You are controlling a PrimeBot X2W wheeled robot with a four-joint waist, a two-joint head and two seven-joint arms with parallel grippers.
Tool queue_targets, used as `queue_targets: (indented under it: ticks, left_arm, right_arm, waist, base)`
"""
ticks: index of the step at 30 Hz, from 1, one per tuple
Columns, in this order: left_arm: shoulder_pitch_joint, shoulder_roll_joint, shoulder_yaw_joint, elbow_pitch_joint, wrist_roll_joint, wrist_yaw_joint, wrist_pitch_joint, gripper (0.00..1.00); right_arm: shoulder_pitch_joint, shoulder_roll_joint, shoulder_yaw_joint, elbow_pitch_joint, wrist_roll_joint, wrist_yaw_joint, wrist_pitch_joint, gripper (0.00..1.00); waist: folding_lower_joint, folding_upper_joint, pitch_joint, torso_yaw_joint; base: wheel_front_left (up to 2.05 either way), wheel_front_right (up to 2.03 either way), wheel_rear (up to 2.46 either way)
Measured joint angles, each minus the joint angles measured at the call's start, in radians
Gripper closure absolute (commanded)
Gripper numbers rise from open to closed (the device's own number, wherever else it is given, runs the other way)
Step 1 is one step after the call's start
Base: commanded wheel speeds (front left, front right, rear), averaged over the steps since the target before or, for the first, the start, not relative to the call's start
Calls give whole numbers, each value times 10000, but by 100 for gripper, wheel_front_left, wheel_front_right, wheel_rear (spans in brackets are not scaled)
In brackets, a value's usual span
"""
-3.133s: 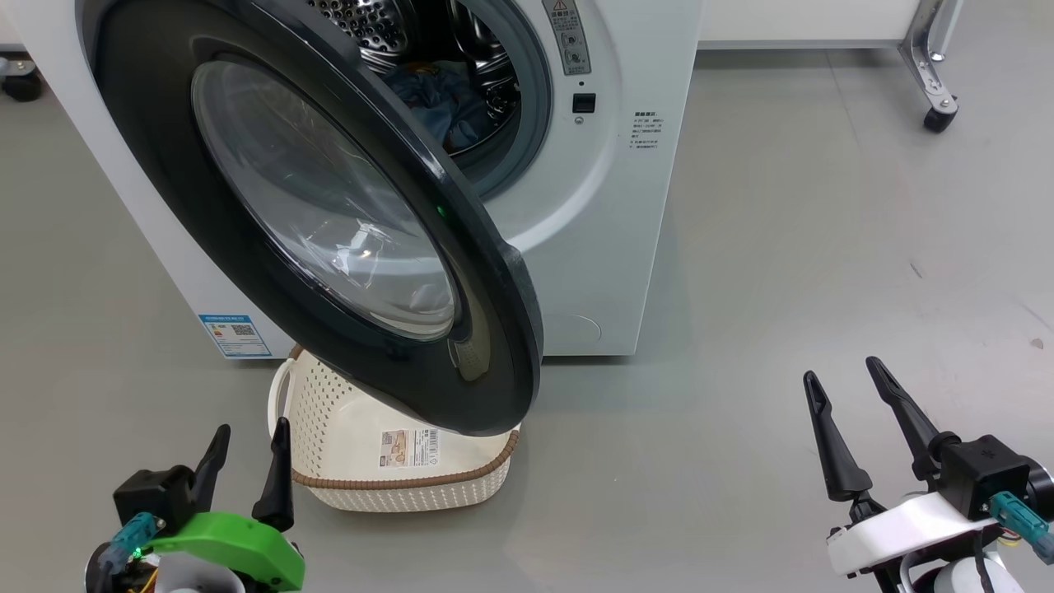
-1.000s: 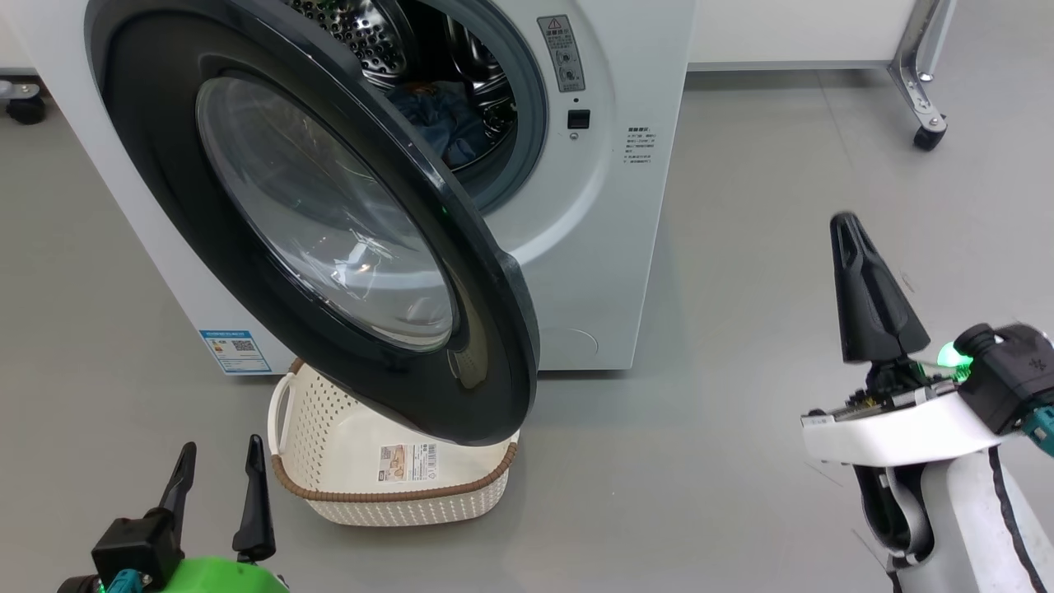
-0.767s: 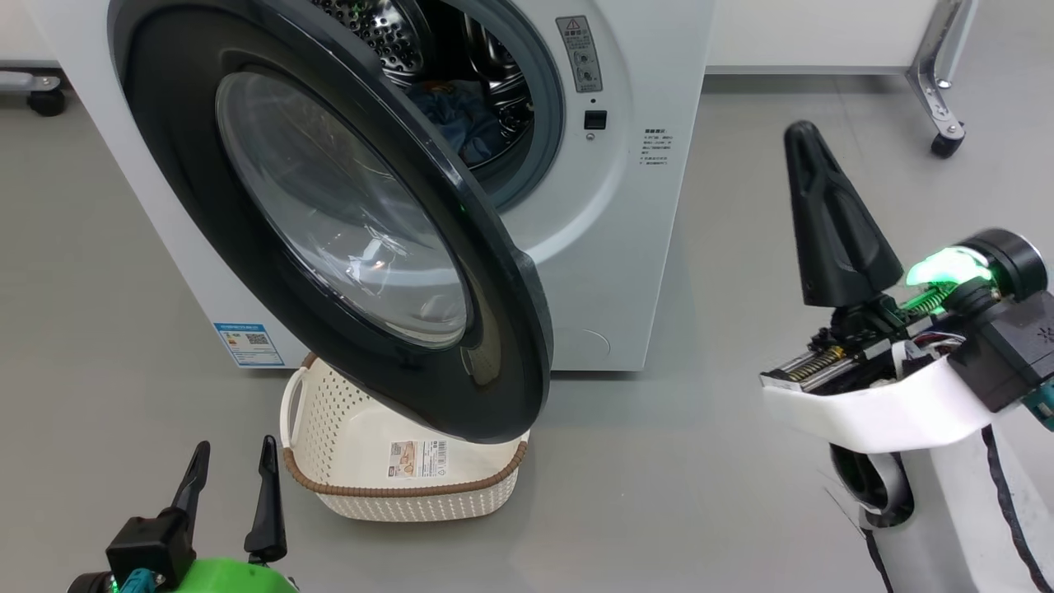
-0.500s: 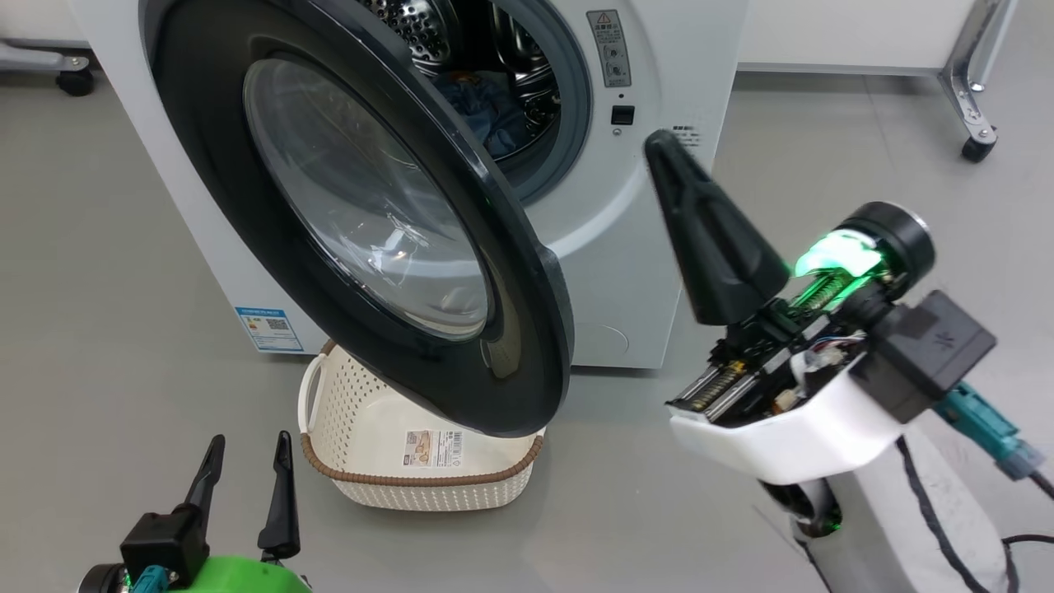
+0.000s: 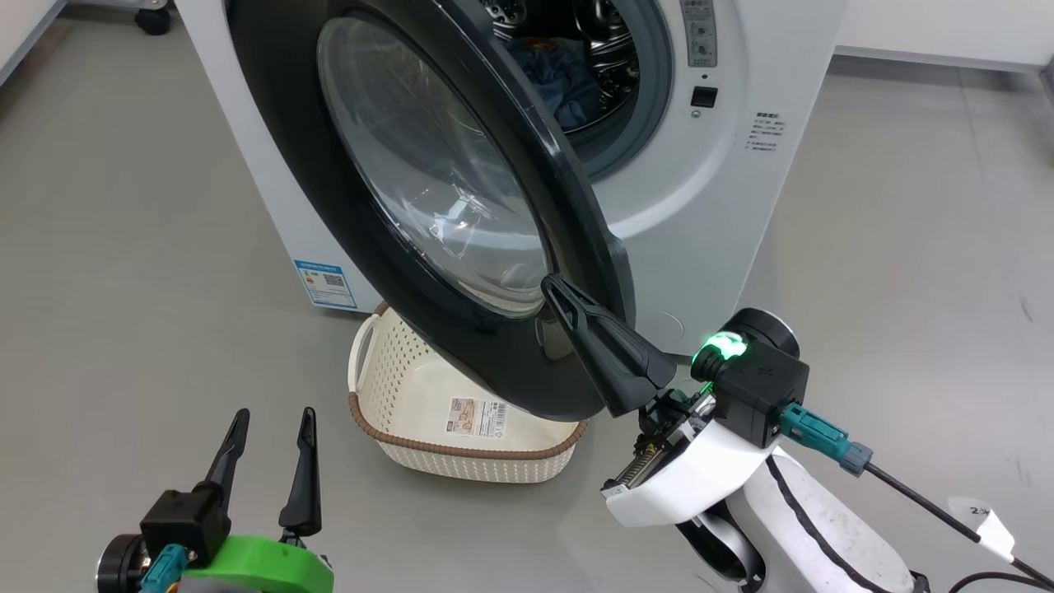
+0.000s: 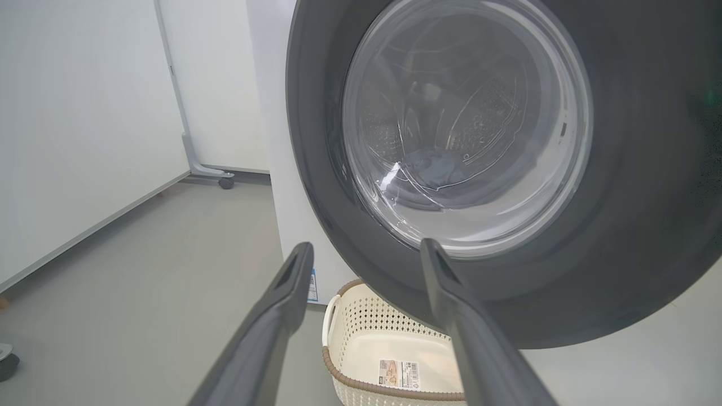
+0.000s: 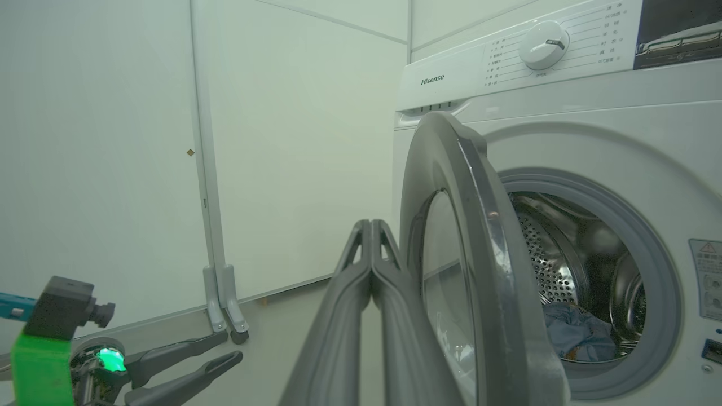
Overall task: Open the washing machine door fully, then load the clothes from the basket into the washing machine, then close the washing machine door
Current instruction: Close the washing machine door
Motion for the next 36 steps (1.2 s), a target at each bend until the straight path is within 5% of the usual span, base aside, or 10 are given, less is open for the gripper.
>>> queue_targets:
  ticks: [36]
  left_arm:
    - [-305, -15, -263, -476, -880, -2, 0, 0]
  right_arm:
    - [-397, -171, -625, 1634, 382, 0, 0, 100]
  waist:
    - [0, 0, 1323, 1200]
  base:
    - [0, 0, 0]
